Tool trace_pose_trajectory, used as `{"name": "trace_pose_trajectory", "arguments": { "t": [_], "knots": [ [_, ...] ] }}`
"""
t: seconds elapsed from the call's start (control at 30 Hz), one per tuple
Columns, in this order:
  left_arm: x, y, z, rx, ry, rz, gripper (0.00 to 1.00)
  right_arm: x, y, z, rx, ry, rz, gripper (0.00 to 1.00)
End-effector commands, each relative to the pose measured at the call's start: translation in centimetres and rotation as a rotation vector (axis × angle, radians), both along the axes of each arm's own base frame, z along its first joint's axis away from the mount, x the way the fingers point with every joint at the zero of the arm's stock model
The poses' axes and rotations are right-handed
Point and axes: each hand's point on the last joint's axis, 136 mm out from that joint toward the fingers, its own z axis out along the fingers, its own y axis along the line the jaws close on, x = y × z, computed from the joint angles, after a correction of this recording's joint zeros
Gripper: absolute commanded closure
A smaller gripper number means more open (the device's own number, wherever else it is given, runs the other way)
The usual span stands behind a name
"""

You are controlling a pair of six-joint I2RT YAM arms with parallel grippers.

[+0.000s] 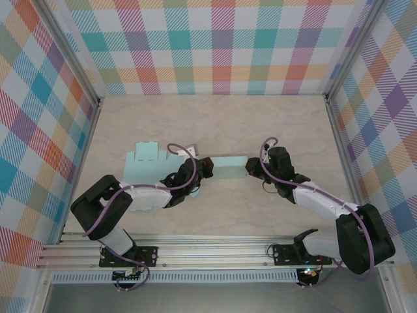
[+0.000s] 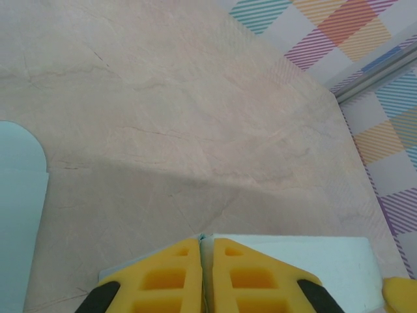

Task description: Fold the paper box

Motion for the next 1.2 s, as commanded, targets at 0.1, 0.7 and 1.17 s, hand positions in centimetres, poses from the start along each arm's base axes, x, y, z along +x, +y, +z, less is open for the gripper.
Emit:
{"name": "trace_pose_trajectory", "arguments": {
  "t": [0.1,0.7,1.17],
  "knots": [
    [-3.1,1.0,-5.7,0.225,0.184,-0.101,0.94,-1.8,-0.9,-0.1,-0.135,0.039,0.076,0.61],
    [-0.3,-0.2,8.9,0.467,-0.234,-0.358,0.18,-2.4,-3.6,5.9,-0.262,-0.010,0.017,0.00],
    [-5.8,-8.0,6.2,0.762,-0.533,-1.286,0.00,-6.9,-9.2,11.8,-0.253,-0.062,-0.204,0.00]
  ]
}}
